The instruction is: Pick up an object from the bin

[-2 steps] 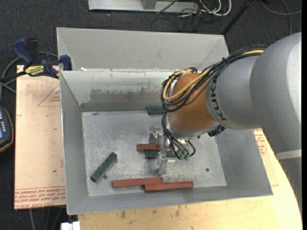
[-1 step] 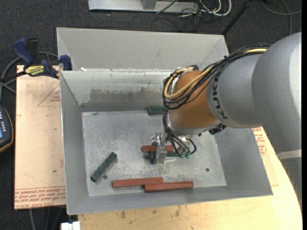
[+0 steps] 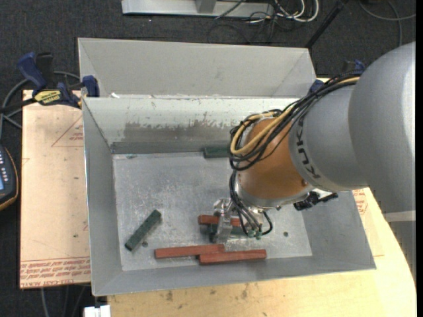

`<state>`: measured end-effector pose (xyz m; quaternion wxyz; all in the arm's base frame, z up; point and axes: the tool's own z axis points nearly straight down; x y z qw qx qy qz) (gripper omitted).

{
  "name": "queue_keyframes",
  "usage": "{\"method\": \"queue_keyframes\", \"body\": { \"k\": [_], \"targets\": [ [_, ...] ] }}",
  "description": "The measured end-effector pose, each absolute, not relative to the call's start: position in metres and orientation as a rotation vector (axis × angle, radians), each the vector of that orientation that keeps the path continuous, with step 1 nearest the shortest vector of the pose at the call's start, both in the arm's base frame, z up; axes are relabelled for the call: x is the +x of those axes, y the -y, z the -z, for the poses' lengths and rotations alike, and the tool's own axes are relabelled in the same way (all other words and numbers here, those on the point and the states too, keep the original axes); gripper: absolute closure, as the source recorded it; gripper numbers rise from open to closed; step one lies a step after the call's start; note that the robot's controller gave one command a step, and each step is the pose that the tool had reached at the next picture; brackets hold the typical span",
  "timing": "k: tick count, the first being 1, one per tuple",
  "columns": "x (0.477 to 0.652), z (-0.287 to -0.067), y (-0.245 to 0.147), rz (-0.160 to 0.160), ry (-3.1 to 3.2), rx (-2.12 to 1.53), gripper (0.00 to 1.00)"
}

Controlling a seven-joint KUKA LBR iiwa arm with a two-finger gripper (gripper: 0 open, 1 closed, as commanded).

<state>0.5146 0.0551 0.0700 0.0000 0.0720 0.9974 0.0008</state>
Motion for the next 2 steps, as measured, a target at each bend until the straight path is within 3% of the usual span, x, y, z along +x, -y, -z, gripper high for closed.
{"method": "queue_keyframes", "body": {
  "k": [1, 2],
  "targets": [
    [0.515, -0.170, -0.047, -0.003, -3.130, 0.169, 1.00],
    [0.503, -0.249, -0.051, -0.004, -3.130, 0.155, 1.00]
  ]
}}
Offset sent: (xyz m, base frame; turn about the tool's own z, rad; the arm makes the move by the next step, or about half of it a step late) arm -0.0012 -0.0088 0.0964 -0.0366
